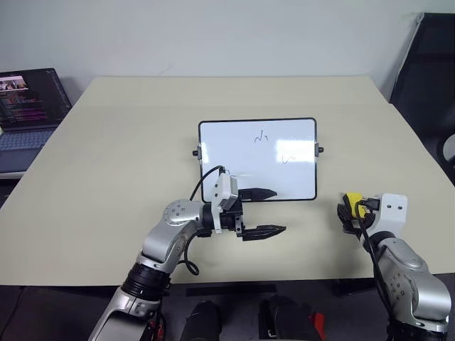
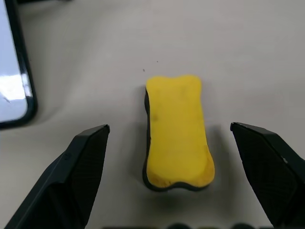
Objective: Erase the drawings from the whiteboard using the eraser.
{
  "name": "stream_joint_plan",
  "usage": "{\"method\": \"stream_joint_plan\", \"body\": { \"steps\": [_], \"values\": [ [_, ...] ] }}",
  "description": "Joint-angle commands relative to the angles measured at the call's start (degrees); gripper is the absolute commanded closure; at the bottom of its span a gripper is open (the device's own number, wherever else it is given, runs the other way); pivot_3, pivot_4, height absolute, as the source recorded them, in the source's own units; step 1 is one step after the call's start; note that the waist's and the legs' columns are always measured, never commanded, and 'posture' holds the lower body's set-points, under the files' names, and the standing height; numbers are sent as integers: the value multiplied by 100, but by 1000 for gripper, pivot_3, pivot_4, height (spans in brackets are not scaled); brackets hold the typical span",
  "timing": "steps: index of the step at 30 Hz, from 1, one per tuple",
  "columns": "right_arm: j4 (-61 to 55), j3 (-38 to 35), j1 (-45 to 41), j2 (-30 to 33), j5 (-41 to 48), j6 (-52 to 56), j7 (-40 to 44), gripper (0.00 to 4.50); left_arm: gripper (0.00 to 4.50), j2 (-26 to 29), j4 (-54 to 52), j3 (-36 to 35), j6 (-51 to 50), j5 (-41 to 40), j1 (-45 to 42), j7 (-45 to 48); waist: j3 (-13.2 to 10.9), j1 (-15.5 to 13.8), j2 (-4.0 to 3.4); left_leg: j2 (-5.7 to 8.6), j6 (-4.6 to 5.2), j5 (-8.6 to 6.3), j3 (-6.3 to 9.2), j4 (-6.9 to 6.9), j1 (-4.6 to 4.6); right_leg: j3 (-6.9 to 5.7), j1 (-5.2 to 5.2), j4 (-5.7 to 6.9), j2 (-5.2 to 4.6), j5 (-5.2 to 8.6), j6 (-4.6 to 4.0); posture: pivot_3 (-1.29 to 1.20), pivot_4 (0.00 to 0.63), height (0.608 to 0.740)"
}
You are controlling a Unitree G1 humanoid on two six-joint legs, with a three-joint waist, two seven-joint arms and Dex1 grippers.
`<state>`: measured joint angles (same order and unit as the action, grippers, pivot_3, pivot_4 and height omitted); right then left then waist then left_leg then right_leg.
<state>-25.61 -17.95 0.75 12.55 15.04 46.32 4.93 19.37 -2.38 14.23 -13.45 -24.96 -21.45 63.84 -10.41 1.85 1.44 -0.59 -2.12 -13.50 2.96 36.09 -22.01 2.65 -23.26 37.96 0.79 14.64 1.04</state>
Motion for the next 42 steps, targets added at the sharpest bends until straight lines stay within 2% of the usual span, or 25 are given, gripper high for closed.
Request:
{"method": "stream_joint_plan", "body": {
  "steps": [1, 18, 21, 27, 28, 29, 39, 42],
  "values": [
    [29, -3, -136, 106, -44, -220, 24, 40, 0, 24, -11, -90, 127, 50, -44, 8, 0, 0, 0, 0, 0, 0, 0, 0, 0, 0, 0, 0, 0, 0, 0, 0, 150, 740],
    [180, 90, -282, -41, -44, -348, -136, 40, 0, 110, 338, -196, 528, 367, -148, -117, 0, 0, 0, -1, 0, 0, 1, -1, -1, 1, -1, 0, 0, 0, 0, 0, 150, 740],
    [152, 126, -242, -55, -32, -367, -142, 622, 0, 89, 459, -220, 651, 474, -192, -149, 0, -1, 0, -1, 0, 0, 1, -1, -2, 1, -1, -1, -1, 0, 0, 0, 150, 740],
    [175, 81, -245, -24, -36, -387, -151, 2794, 0, 68, 562, -222, 736, 507, -241, -135, 0, -1, 0, -3, 0, 0, 0, -1, -3, 1, -2, -2, -1, 0, 0, 0, 150, 740],
    [181, 72, -255, -18, -38, -392, -155, 3121, 0, 57, 571, -222, 740, 500, -248, -138, 0, -1, 0, -3, 0, 0, 1, -1, -2, 1, -2, -1, -1, 0, 0, 0, 150, 740],
    [185, 67, -262, -12, -41, -398, -157, 3266, 0, 49, 576, -219, 746, 498, -252, -139, 0, 0, 0, -3, 0, 0, 1, -1, -3, 0, -2, -1, -1, 0, 0, 0, 150, 740],
    [135, 41, -312, 17, -48, -436, -193, 3268, 0, 45, 682, -237, 864, 564, -296, -181, 0, 0, 0, -2, 0, 0, 0, -1, -3, 0, -2, -1, -1, 0, 0, 0, 150, 740],
    [58, 145, -351, 134, -170, -680, -132, 3268, 0, 41, 839, -271, 1158, 859, -328, -481, 0, -1, -1, -2, 0, 0, 0, -1, -3, 1, -2, -1, -1, 0, 0, 0, 150, 740]
  ]
}}
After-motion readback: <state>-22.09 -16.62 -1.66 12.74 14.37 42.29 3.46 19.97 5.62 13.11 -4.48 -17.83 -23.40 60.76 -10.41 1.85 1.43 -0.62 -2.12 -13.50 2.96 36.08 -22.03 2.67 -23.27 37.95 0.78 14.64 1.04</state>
